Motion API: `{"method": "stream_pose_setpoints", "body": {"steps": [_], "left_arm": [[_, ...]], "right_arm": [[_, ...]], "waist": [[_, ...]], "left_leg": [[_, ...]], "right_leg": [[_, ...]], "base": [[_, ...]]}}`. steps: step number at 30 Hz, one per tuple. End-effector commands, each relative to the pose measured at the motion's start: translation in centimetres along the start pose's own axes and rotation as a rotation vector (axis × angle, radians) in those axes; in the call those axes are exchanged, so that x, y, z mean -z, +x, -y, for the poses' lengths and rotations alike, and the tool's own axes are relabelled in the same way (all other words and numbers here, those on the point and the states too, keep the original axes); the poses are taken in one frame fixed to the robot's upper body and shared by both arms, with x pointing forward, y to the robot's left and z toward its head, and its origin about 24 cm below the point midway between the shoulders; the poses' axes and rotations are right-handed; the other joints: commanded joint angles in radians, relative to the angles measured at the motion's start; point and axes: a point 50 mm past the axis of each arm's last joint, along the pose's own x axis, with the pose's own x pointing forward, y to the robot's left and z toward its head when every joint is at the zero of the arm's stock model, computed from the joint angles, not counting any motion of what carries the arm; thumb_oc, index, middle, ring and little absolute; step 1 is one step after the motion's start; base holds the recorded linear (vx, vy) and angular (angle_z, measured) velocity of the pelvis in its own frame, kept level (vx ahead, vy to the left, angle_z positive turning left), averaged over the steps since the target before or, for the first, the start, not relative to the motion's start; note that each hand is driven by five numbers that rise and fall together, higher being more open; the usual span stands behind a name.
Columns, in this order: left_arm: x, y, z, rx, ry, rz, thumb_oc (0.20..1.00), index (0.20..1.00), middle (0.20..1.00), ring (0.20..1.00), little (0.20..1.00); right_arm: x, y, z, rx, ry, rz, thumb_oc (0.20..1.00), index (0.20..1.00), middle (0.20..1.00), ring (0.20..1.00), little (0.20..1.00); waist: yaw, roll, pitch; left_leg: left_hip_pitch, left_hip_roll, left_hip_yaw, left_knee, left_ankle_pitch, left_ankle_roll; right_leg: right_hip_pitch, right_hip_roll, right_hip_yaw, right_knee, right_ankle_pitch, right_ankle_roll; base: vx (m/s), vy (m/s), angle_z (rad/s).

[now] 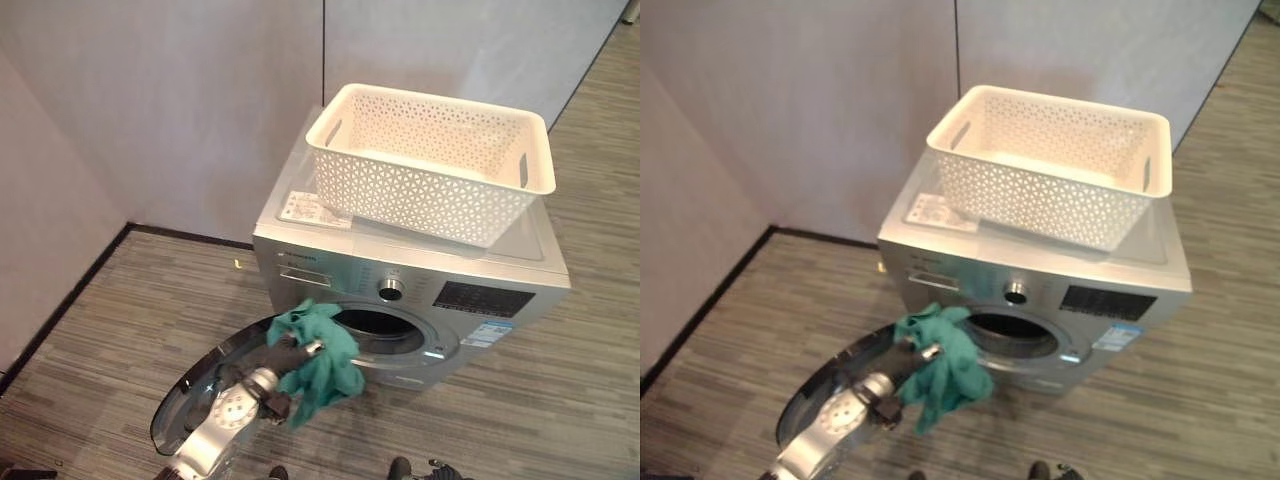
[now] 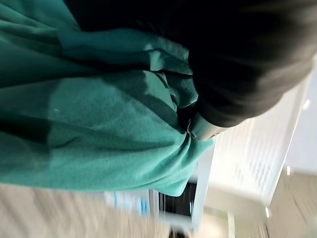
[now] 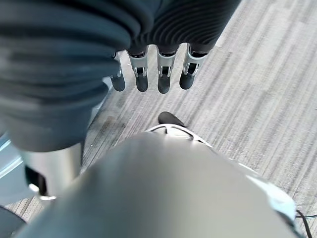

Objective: Grab the laundry basket,head to the washer,open it,put in the laundry and shut it.

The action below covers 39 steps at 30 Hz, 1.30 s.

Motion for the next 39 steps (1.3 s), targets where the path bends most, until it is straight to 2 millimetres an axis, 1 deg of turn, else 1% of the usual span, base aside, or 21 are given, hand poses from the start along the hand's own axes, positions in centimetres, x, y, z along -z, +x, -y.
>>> {"method": "stream_pose_setpoints", "body": {"steps": [1,3,4,5,6,7,8,11,14,16,18,19,20,21,24,25,27,30,33,37,39], "left_arm": [[-6.6,3.5,1.5,0.079,-0.062,0.272,0.200,0.200,0.200,0.200,0.200],[-6.9,3.9,2.0,0.092,-0.081,0.282,0.200,0.200,0.200,0.200,0.200],[-7.6,5.1,3.3,0.125,-0.109,0.293,0.200,0.200,0.200,0.200,0.200],[-7.6,5.1,3.3,0.126,-0.109,0.294,0.200,0.200,0.200,0.200,0.200],[-8.2,5.8,4.0,0.140,-0.102,0.303,0.200,0.200,0.200,0.200,0.200],[-8.2,5.9,4.0,0.140,-0.102,0.304,0.200,0.200,0.200,0.200,0.200],[-9.2,6.7,4.3,0.133,-0.091,0.333,0.200,0.200,0.200,0.200,0.200],[-11.1,8.1,4.7,0.104,-0.072,0.391,0.200,0.200,0.200,0.200,0.200],[-12.4,8.9,4.8,0.072,-0.076,0.430,0.200,0.200,0.200,0.200,0.200],[-14.0,9.6,4.6,0.021,-0.091,0.487,0.200,0.200,0.200,0.200,0.200],[-14.5,9.9,4.5,0.005,-0.101,0.498,0.200,0.200,0.200,0.200,0.200],[-16.4,10.6,4.5,-0.035,-0.094,0.555,0.200,0.200,0.200,0.200,0.200],[-17.0,10.9,4.5,-0.053,-0.095,0.572,0.200,0.200,0.200,0.200,0.200],[-17.1,10.9,4.5,-0.053,-0.095,0.574,0.200,0.200,0.200,0.200,0.200],[-20.2,11.5,4.2,-0.131,-0.115,0.669,0.200,0.200,0.200,0.200,0.200],[-20.2,11.5,4.2,-0.131,-0.115,0.670,0.200,0.200,0.200,0.200,0.200],[-21.5,11.3,3.8,-0.152,-0.120,0.723,0.200,0.200,0.200,0.200,0.200],[-21.6,11.4,3.4,-0.179,-0.108,0.717,0.200,0.200,0.200,0.200,0.200],[-20.9,11.9,2.9,-0.216,-0.104,0.678,0.200,0.200,0.200,0.200,0.200],[-20.5,11.9,2.0,-0.258,-0.070,0.659,0.200,0.200,0.200,0.200,0.200],[-20.3,11.8,1.8,-0.268,-0.062,0.656,0.200,0.200,0.200,0.200,0.200]], "right_arm": [[-2.3,0.3,0.8,0.051,-0.005,0.043,1.000,1.000,1.000,1.000,1.000],[-2.8,0.3,1.1,0.063,0.009,0.057,1.000,1.000,1.000,1.000,1.000],[-4.7,0.4,1.9,0.098,0.029,0.117,1.000,1.000,1.000,1.000,1.000],[-4.8,0.4,1.9,0.099,0.030,0.117,1.000,1.000,1.000,1.000,1.000],[-6.4,0.3,2.4,0.123,0.038,0.165,1.000,1.000,1.000,1.000,1.000],[-6.4,0.3,2.4,0.124,0.038,0.166,1.000,1.000,1.000,1.000,1.000],[-8.8,0.1,2.8,0.141,0.047,0.241,1.000,1.000,1.000,1.000,1.000],[-12.4,-0.5,3.1,0.164,0.072,0.351,1.000,1.000,1.000,1.000,1.000],[-14.8,-1.1,3.2,0.174,0.074,0.425,1.000,1.000,1.000,1.000,1.000],[-17.8,-2.0,3.0,0.177,0.091,0.519,1.000,1.000,1.000,1.000,1.000],[-18.7,-2.3,3.0,0.181,0.089,0.547,1.000,1.000,1.000,1.000,1.000],[-20.9,-3.2,2.6,0.180,0.059,0.623,1.000,1.000,1.000,1.000,1.000],[-21.6,-3.6,2.5,0.181,0.054,0.651,1.000,1.000,1.000,1.000,1.000],[-21.7,-3.6,2.5,0.182,0.053,0.651,1.000,1.000,1.000,1.000,1.000],[-23.9,-4.7,2.5,0.195,0.063,0.727,1.000,1.000,1.000,1.000,1.000],[-23.9,-4.7,2.5,0.196,0.062,0.728,1.000,1.000,1.000,1.000,1.000],[-24.6,-5.3,2.5,0.190,0.086,0.776,1.000,1.000,1.000,1.000,1.000],[-25.3,-5.8,2.7,0.184,0.133,0.807,1.000,1.000,1.000,1.000,1.000],[-26.5,-6.7,2.9,0.175,0.200,0.865,1.000,1.000,1.000,1.000,1.000],[-28.4,-8.7,3.0,0.168,0.235,0.981,1.000,1.000,1.000,1.000,1.000],[-28.6,-9.1,3.2,0.173,0.234,1.000,1.000,1.000,1.000,1.000,1.000]], "waist": [[-0.019,0.019,0.131],[-0.022,0.019,0.145],[-0.032,0.016,0.203],[-0.032,0.016,0.202],[-0.040,0.015,0.239],[-0.040,0.016,0.238],[-0.048,0.015,0.278],[-0.060,0.005,0.313],[-0.067,0.003,0.318],[-0.072,0.001,0.322],[-0.075,0.002,0.317],[-0.083,-0.001,0.311],[-0.087,-0.003,0.308],[-0.088,-0.001,0.306],[-0.106,0.008,0.279],[-0.107,0.009,0.276],[-0.118,0.016,0.256],[-0.128,0.017,0.235],[-0.132,0.019,0.212],[-0.135,0.013,0.202],[-0.135,0.013,0.200]], "left_leg": [[-0.060,0.017,-0.020,0.022,-0.041,0.036],[-0.078,0.021,-0.020,0.027,-0.037,0.034],[-0.134,0.032,-0.025,0.051,-0.023,0.026],[-0.138,0.032,-0.026,0.054,-0.024,0.026],[-0.182,0.038,-0.030,0.073,-0.013,0.021],[-0.185,0.038,-0.031,0.075,-0.014,0.021],[-0.222,0.049,-0.039,0.102,-0.026,0.008],[-0.311,0.056,-0.036,0.144,-0.014,-0.002],[-0.383,0.070,-0.038,0.180,-0.008,-0.014],[-0.448,0.085,-0.042,0.220,-0.010,-0.020],[-0.476,0.091,-0.043,0.236,-0.012,-0.022],[-0.525,0.113,-0.048,0.272,-0.013,-0.028],[-0.549,0.119,-0.051,0.287,-0.014,-0.030],[-0.554,0.119,-0.052,0.290,-0.015,-0.030],[-0.651,0.134,-0.071,0.335,-0.010,-0.039],[-0.656,0.134,-0.072,0.337,-0.011,-0.039],[-0.713,0.134,-0.089,0.385,-0.021,-0.038],[-0.786,0.143,-0.106,0.488,-0.051,-0.035],[-0.848,0.151,-0.118,0.564,-0.081,-0.028],[-0.929,0.149,-0.129,0.662,-0.121,-0.009],[-0.950,0.150,-0.131,0.685,-0.129,-0.005]], "right_leg": [[0.030,-0.029,-0.037,0.083,-0.114,0.020],[0.009,-0.027,-0.031,0.093,-0.118,0.016],[-0.044,-0.024,-0.027,0.128,-0.128,0.003],[-0.048,-0.025,-0.027,0.130,-0.129,0.003],[-0.091,-0.025,-0.021,0.155,-0.135,-0.004],[-0.095,-0.025,-0.021,0.158,-0.136,-0.004],[-0.144,-0.017,0.007,0.197,-0.158,-0.004],[-0.240,-0.016,0.015,0.243,-0.167,-0.015],[-0.314,-0.014,0.021,0.285,-0.182,-0.027],[-0.388,-0.008,0.032,0.333,-0.195,-0.037],[-0.417,-0.007,0.037,0.348,-0.200,-0.039],[-0.474,0.000,0.042,0.392,-0.217,-0.047],[-0.496,0.003,0.043,0.406,-0.223,-0.051],[-0.500,0.002,0.043,0.408,-0.224,-0.051],[-0.604,0.005,0.045,0.486,-0.251,-0.061],[-0.609,0.004,0.044,0.488,-0.253,-0.061],[-0.675,0.007,0.059,0.564,-0.287,-0.076],[-0.754,0.009,0.073,0.677,-0.331,-0.095],[-0.817,0.013,0.084,0.758,-0.363,-0.112],[-0.891,0.012,0.103,0.838,-0.385,-0.123],[-0.910,0.007,0.104,0.859,-0.390,-0.123]], "base": [[-0.21,-0.078,0.00],[-0.19,-0.062,0.00],[-0.20,-0.064,-0.03],[-0.33,-0.097,0.02],[-0.13,-0.033,0.05],[-0.22,-0.083,0.10],[-0.16,-0.074,0.07],[-0.19,-0.093,0.02],[-0.12,-0.076,-0.02],[-0.11,-0.072,0.02],[-0.08,-0.050,0.04],[-0.11,-0.086,-0.02],[-0.09,-0.077,-0.05],[-0.04,-0.053,-0.08],[-0.05,-0.066,-0.06],[-0.04,-0.065,0.05],[-0.02,-0.062,0.05],[-0.01,-0.035,0.03],[0.00,0.000,0.00],[-0.02,0.005,-0.11],[-0.01,0.009,-0.05]]}}
